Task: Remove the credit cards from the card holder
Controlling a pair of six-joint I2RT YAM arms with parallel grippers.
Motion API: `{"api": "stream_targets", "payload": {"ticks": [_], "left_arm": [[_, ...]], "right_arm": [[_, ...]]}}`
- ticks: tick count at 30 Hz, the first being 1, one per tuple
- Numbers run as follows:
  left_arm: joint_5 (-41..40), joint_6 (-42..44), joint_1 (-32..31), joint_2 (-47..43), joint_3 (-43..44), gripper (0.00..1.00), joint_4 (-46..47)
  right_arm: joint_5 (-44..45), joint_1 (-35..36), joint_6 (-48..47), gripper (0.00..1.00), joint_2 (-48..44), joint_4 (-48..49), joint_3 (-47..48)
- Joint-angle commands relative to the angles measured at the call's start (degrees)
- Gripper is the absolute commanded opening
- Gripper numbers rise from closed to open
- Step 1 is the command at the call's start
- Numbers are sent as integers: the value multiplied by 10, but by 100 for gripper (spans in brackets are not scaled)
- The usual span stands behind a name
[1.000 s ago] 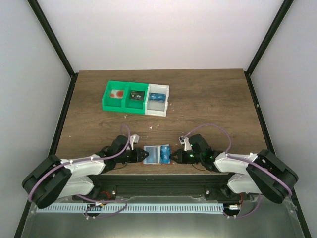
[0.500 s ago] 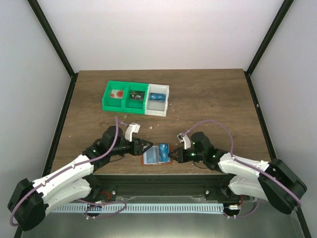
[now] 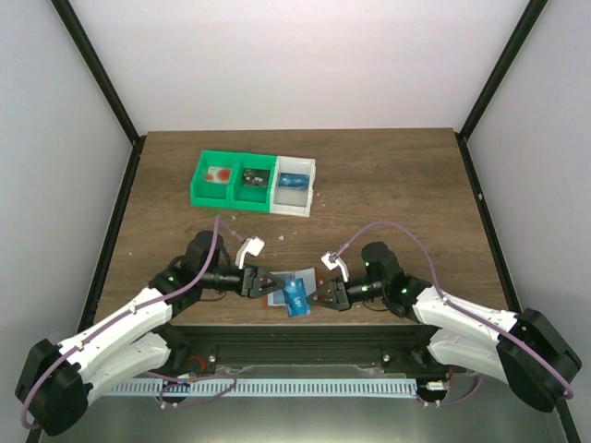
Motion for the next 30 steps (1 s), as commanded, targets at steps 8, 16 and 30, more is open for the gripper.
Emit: {"api": "stream_targets", "payload": {"ticks": [8,16,30], "left_arm": [[54,15,9,20,16,47,-22],[125,10,9,69,11,28,22],[127,-10,11,74,6,0,59]], "right_arm": [[-133,-4,11,0,16,78,-10],[-144,-4,19,0,24,101,-12],[-97,-5,-7,9,21,74,-9]]}}
